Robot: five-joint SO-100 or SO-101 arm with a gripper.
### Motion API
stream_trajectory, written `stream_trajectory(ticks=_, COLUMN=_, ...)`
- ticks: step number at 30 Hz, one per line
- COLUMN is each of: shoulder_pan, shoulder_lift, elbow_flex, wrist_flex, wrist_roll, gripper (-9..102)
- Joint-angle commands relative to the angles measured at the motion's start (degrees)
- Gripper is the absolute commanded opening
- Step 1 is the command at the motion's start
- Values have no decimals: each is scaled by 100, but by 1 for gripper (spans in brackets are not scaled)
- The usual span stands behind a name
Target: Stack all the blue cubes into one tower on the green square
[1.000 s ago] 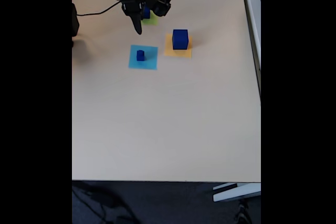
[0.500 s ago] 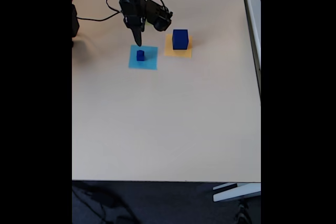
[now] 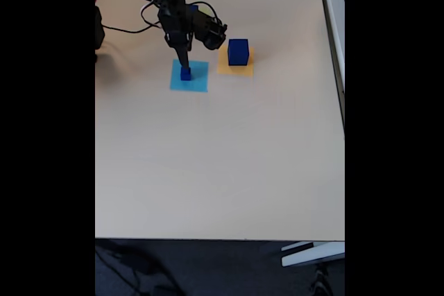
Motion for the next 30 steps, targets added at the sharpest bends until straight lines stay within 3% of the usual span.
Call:
stream_trajectory(ticks=1, shoulder_pan=62, shoulder_lift=-9, elbow_flex=-9, wrist_flex=-141, wrist_roll=-70, gripper=25)
stream_trajectory(ticks=30, shoulder_pan=325, shoulder_lift=-404, elbow_flex=360, wrist_flex=-809, wrist_roll=-360, gripper=22)
